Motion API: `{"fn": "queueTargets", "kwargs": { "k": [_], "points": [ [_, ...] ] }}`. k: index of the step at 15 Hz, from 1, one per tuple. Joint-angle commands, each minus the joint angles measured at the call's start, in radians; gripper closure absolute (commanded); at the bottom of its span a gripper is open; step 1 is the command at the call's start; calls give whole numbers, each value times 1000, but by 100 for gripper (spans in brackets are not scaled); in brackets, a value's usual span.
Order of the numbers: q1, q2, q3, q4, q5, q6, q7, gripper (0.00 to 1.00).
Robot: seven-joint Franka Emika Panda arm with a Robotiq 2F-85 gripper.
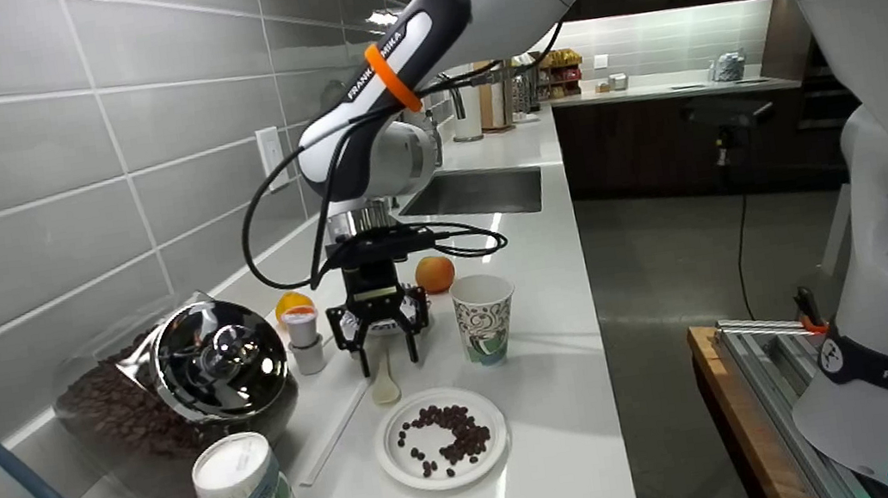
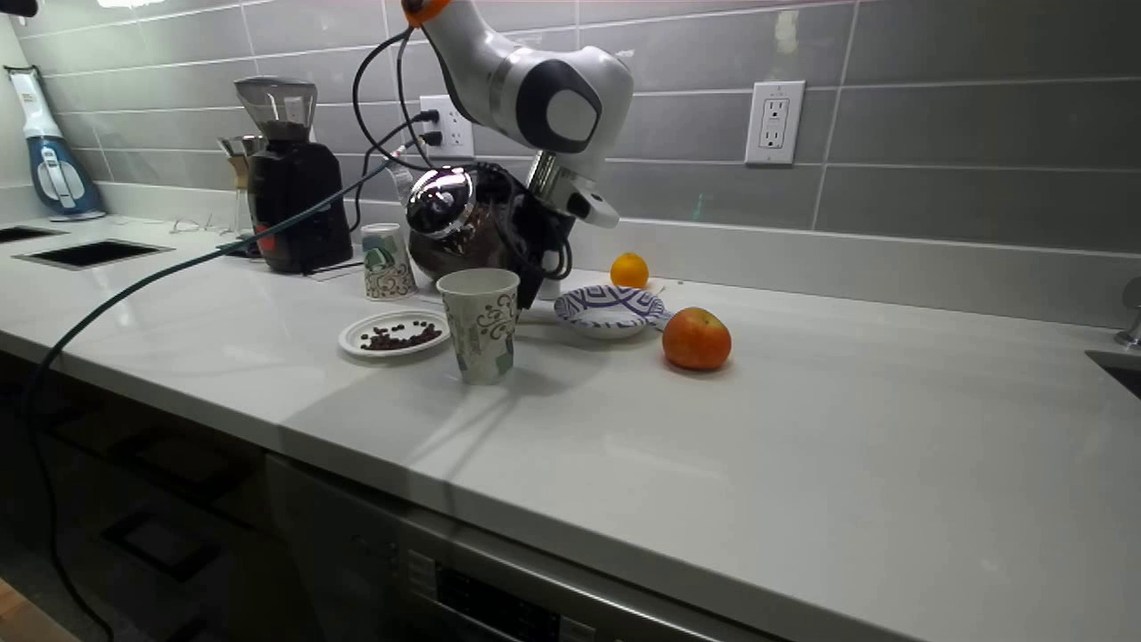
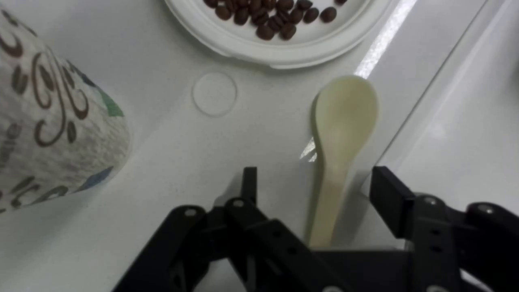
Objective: Use the spoon to put the contents on the plate in the cup
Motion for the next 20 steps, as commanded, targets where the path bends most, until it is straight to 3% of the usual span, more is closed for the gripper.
{"fn": "queueTargets", "kwargs": {
  "k": [1, 2, 3, 4, 6, 10, 16, 20],
  "points": [
    [6, 37, -6, 39, 17, 2, 29, 34],
    [6, 41, -5, 41, 17, 7, 30, 36],
    [7, 43, -6, 39, 15, 15, 31, 52],
    [8, 39, -7, 38, 14, 16, 34, 61],
    [6, 19, -8, 27, 14, 11, 29, 68],
    [2, -70, -4, -32, 17, -9, 2, 97],
    [19, -240, 0, -116, 2, 25, -52, 100],
    [26, -258, 2, -121, 6, 26, -55, 100]
  ]
}}
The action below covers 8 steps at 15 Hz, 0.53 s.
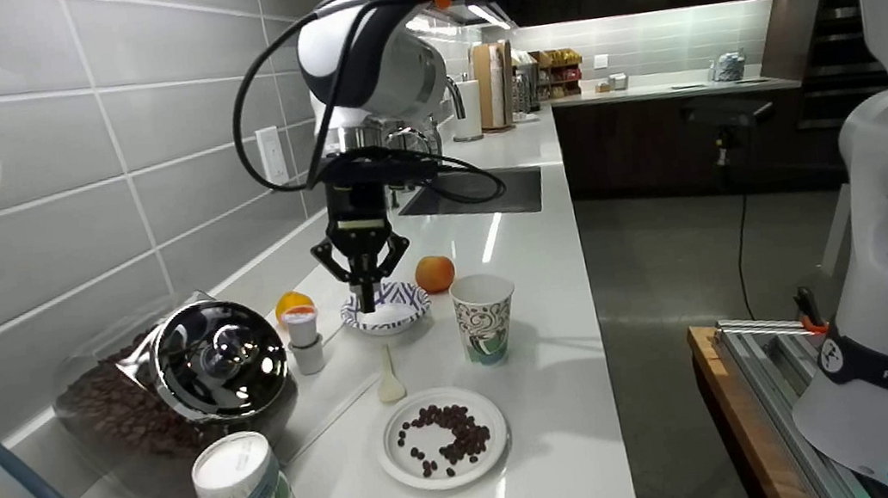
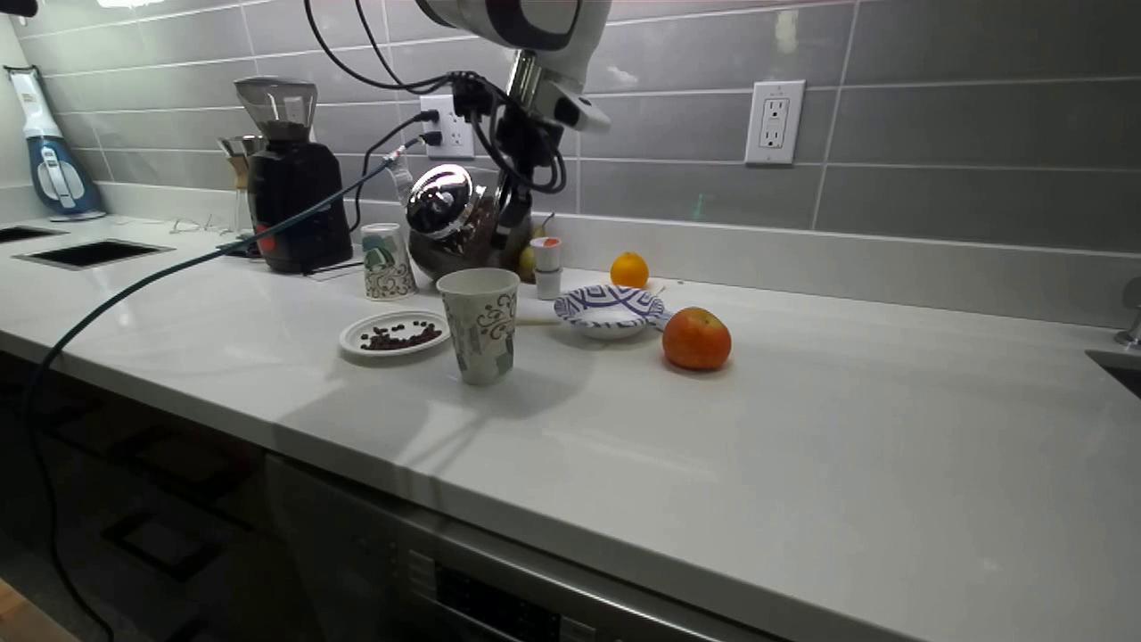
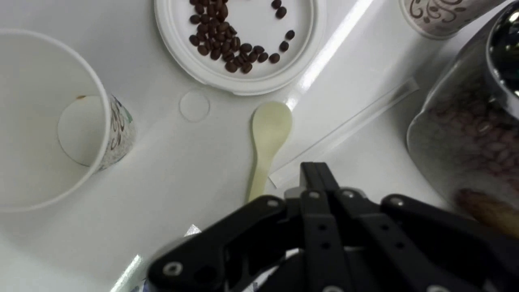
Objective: Use the spoon to put the contents on the plate in the cup
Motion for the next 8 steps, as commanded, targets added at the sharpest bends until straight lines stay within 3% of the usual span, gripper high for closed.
{"fn": "queueTargets", "kwargs": {
  "k": [1, 2, 4, 8],
  "points": [
    [1, -17, 3, -36, 15, 27, -26, 98],
    [-2, -4, 4, -36, 25, 40, -34, 73],
    [-6, 23, 6, -36, 36, 74, -55, 69],
    [-10, 96, 7, -20, 39, 137, -78, 42]
  ]
}}
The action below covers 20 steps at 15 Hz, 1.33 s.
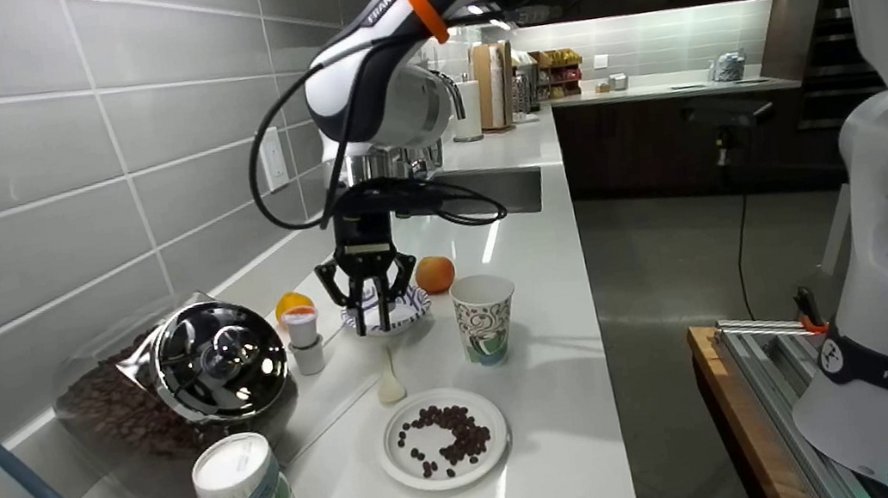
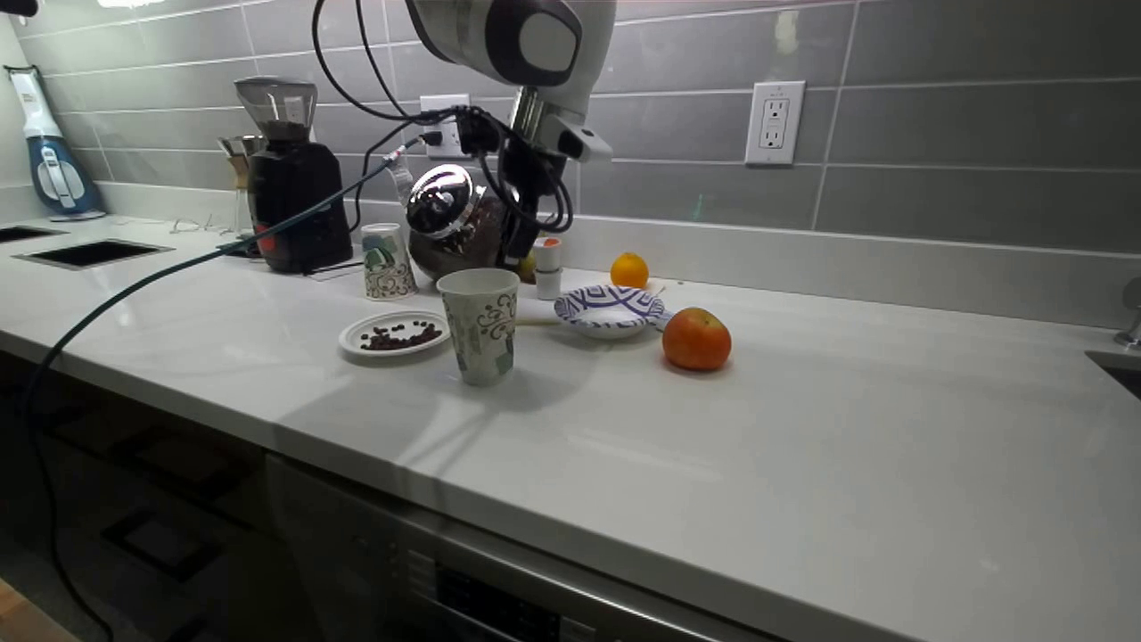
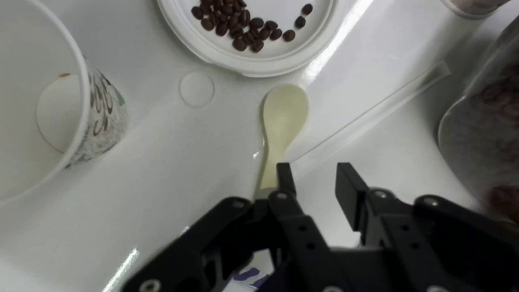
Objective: Use the spoon to put the contents on the plate in the cup
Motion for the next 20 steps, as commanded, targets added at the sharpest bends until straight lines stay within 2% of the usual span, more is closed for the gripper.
{"fn": "queueTargets", "kwargs": {
  "k": [1, 5, 9, 10, 11, 12, 20],
  "points": [
    [-13, 73, 10, 19, 43, 54, -46, 36],
    [-15, 143, 10, 41, 37, 61, -49, 7],
    [-12, 191, 0, 69, 19, 39, -27, 3],
    [-12, 198, -1, 74, 18, 35, -24, 11],
    [-11, 202, -4, 78, 14, 31, -19, 25],
    [-12, 205, -6, 83, 15, 24, -20, 36],
    [-9, 202, -7, 105, 10, 28, -20, 92]
  ]
}}
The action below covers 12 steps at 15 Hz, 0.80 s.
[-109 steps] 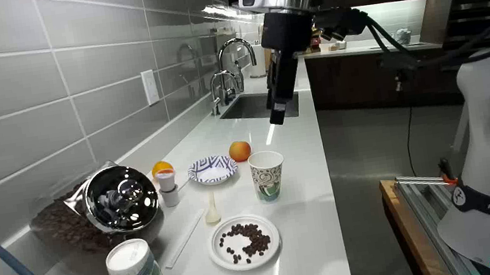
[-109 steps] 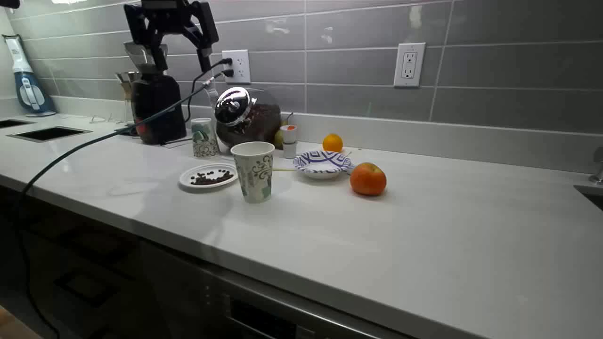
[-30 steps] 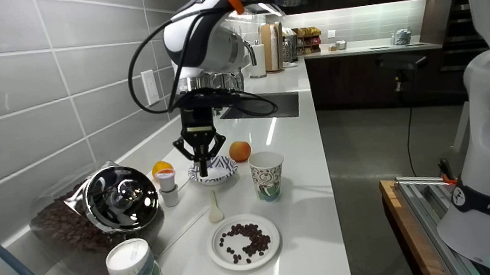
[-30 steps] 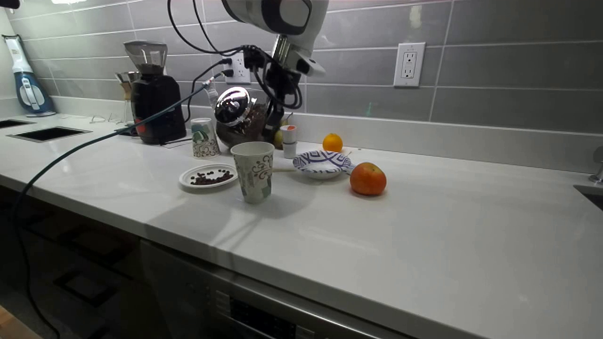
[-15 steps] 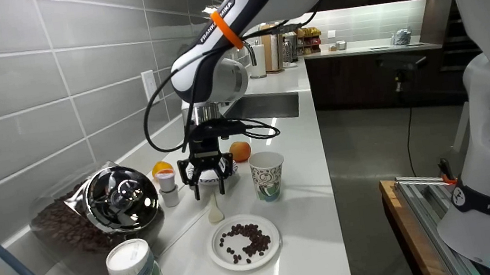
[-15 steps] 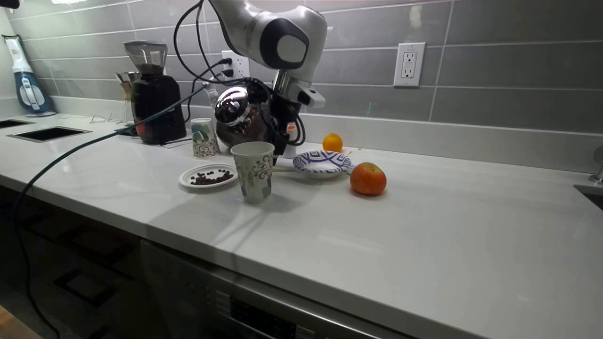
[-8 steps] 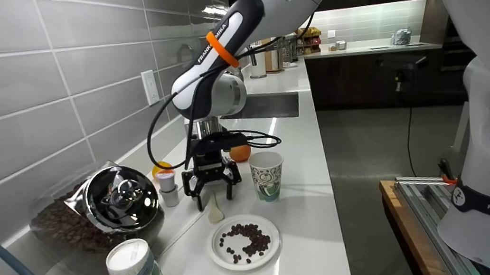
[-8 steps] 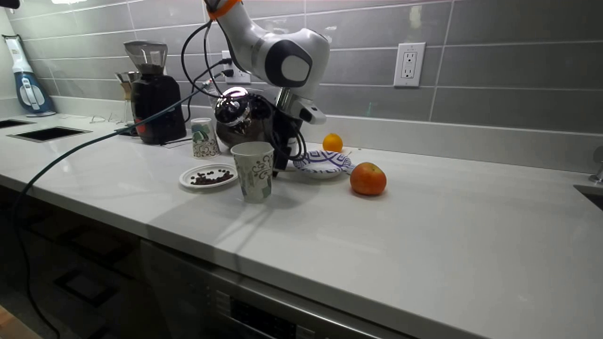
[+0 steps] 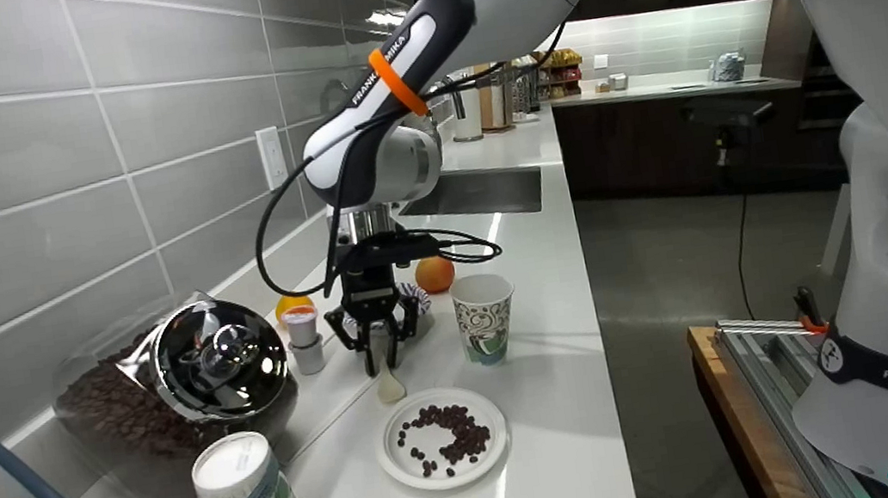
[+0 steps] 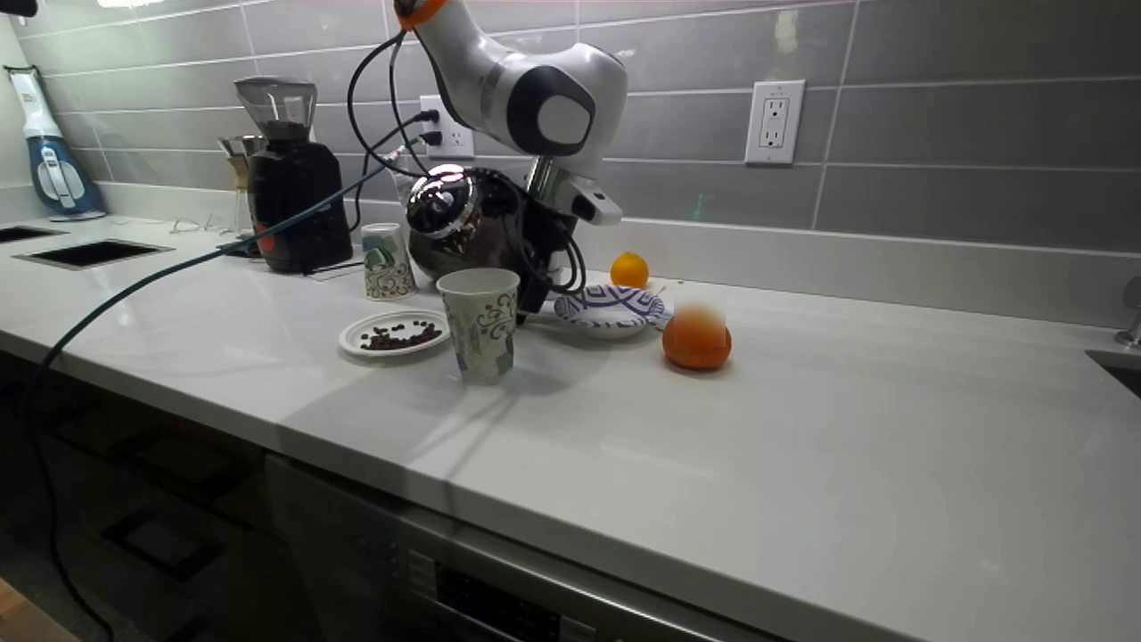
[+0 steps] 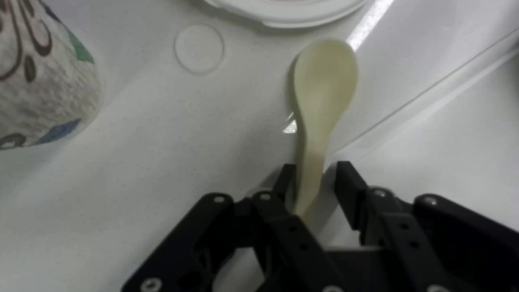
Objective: Use the spoon to put the contents on the plate in the cup
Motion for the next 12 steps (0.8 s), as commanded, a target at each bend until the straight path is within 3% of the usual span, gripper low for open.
{"fn": "queueTargets", "kwargs": {
  "k": [1, 4, 12],
  "points": [
    [0, 25, 0, 30, 1, -6, 6, 100],
    [0, 2, 2, 20, 4, -8, 1, 97],
    [19, -210, 3, -99, -12, -96, 6, 97]
  ]
}}
